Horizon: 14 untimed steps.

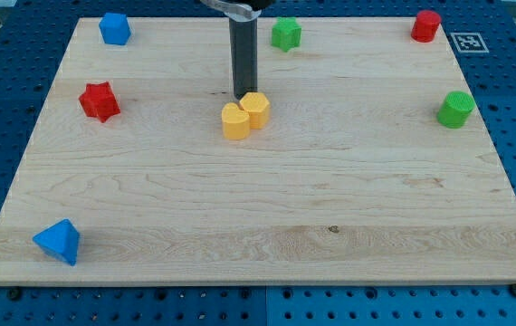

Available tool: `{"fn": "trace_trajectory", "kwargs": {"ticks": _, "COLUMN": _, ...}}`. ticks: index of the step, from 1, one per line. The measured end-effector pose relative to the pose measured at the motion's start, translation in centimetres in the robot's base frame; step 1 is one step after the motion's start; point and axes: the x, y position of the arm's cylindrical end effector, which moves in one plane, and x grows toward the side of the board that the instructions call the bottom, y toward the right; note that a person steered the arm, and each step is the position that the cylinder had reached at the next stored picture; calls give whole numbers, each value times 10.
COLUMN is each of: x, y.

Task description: Push the yellow hexagon to the bottom center of the board

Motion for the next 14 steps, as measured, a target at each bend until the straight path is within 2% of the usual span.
{"fn": "trace_trajectory", "kwargs": {"ticks": 2, "x": 17, "y": 25}}
{"fn": "trace_trajectory", "kwargs": {"ticks": 7, "x": 114, "y": -4}}
{"fn": "trace_trajectory", "kwargs": {"ticks": 8, "x": 121, "y": 1}}
{"fn": "trace_trajectory", "kwargs": {"ticks": 11, "x": 108, "y": 23}}
{"fn": "trace_trajectory", "kwargs": {"ticks": 14, "x": 137, "y": 29}}
